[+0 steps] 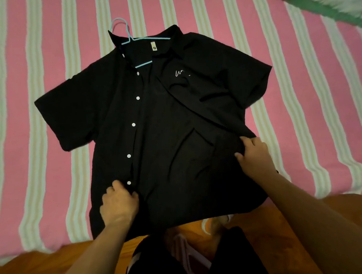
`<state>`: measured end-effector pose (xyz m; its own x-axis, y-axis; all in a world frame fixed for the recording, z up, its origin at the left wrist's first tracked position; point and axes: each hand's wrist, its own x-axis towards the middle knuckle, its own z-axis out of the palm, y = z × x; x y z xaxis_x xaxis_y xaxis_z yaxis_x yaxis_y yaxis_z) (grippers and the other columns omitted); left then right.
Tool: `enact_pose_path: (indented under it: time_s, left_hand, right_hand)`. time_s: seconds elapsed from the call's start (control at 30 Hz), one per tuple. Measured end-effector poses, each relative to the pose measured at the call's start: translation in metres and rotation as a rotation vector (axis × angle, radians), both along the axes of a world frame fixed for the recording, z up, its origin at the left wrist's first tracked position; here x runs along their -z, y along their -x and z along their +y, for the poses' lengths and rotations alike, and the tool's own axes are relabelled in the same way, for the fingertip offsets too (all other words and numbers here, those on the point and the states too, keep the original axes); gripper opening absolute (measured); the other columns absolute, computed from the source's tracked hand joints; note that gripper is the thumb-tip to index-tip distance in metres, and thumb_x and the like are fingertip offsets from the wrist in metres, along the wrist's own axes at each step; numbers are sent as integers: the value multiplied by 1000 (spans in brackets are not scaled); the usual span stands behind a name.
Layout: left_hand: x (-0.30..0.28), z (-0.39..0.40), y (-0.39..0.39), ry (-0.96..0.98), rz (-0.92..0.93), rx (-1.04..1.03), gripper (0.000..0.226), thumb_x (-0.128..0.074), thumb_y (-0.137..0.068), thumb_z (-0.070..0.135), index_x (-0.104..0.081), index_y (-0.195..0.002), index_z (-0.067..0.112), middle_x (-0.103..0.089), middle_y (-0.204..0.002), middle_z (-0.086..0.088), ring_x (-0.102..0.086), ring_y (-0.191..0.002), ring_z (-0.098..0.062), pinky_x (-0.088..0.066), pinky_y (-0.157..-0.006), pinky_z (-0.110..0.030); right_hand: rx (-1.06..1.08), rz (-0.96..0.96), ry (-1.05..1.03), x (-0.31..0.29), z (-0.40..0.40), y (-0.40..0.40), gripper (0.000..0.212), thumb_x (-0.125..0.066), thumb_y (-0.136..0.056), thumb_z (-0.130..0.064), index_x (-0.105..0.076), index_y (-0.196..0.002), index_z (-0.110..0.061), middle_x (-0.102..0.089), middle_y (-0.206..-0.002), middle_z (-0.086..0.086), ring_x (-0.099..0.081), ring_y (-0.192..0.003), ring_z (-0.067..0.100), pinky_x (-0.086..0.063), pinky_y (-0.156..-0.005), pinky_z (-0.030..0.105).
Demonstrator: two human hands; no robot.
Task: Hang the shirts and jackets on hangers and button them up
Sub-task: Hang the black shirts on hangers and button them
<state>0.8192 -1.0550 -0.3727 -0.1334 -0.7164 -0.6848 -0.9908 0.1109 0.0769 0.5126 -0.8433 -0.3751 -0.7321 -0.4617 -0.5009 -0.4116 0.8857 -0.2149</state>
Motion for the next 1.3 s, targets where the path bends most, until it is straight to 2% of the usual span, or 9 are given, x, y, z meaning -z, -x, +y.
enact_pose_path:
  time_s: [0.13,0.2,0.27,0.4,0.57,0.7,0.93,1.17,1.3]
  left_hand:
    - [4,10,-13,113,17,9,33,-59,-97,25,-57,-127,10,-64,-115,-14,-60,-104,-34,-53,-87,-50]
    - [-1,12,-15,173,111,-110,29,-53,-100,17,-60,-127,8,-67,-110,-17,-61,-92,-32,-51,-82,-45]
    - [-15,18,-13,259,181,-193,27,-50,-103,13,-59,-127,6,-67,-108,-19,-57,-87,-29,-46,-79,-43]
    - [-47,46,-12,330,393,-102,17,-55,-101,12,-63,-115,14,-71,-100,-11,-67,-92,-35,-49,-78,-39]
    - [-48,58,12,-307,395,170,22,-61,-99,26,-55,-112,42,-68,-98,10,-67,-87,-8,-51,-74,-26]
    - [-38,30,40,-959,106,422,26,-59,-97,43,-61,-122,35,-75,-99,-1,-66,-81,-9,-51,-78,-28]
    - [-21,-77,30,-180,441,152,14,-57,-97,23,-65,-87,25,-70,-80,8,-67,-76,-13,-54,-73,-32]
    - [-21,-100,84,-168,569,131,13,-60,-99,23,-65,-91,31,-70,-87,10,-66,-80,-8,-45,-66,-22]
    - [1,-96,136,-130,482,177,30,-60,-99,22,-59,-127,32,-59,-120,5,-60,-110,-14,-50,-98,-32]
  right_hand:
    - [121,-24,35,16,16,18,42,-57,-99,-23,-53,-139,-10,-56,-129,17,-53,-118,38,-45,-101,47]
    - [162,-56,114,14,17,27,13,-56,-95,-14,-67,-98,-9,-65,-96,14,-62,-94,36,-52,-84,44]
    - [135,-39,210,9,13,25,20,-54,-93,-9,-54,-72,-6,-56,-74,10,-56,-73,31,-47,-67,40]
    - [8,-66,288,-32,-7,-17,11,-46,-101,-19,-53,-107,-13,-58,-87,4,-58,-81,25,-45,-74,37]
    - [-361,-454,221,-66,-43,-93,32,-45,-104,-31,-51,-136,-30,-69,-108,4,-67,-94,20,-50,-77,29]
    - [-461,-1069,-225,-56,-74,-118,53,-50,-104,-24,-33,-154,-26,-68,-108,2,-69,-83,17,-57,-82,33]
    - [48,-357,125,-18,-109,-50,15,-52,-100,-21,-65,-102,-29,-70,-98,-1,-68,-85,18,-57,-85,39]
    - [581,-46,174,9,-94,80,42,-62,-91,-15,-55,-132,-13,-57,-132,14,-59,-114,37,-45,-86,31]
    - [946,-140,421,30,-111,142,90,-76,-83,-34,-23,-154,-18,-46,-147,15,-51,-127,40,-46,-105,49]
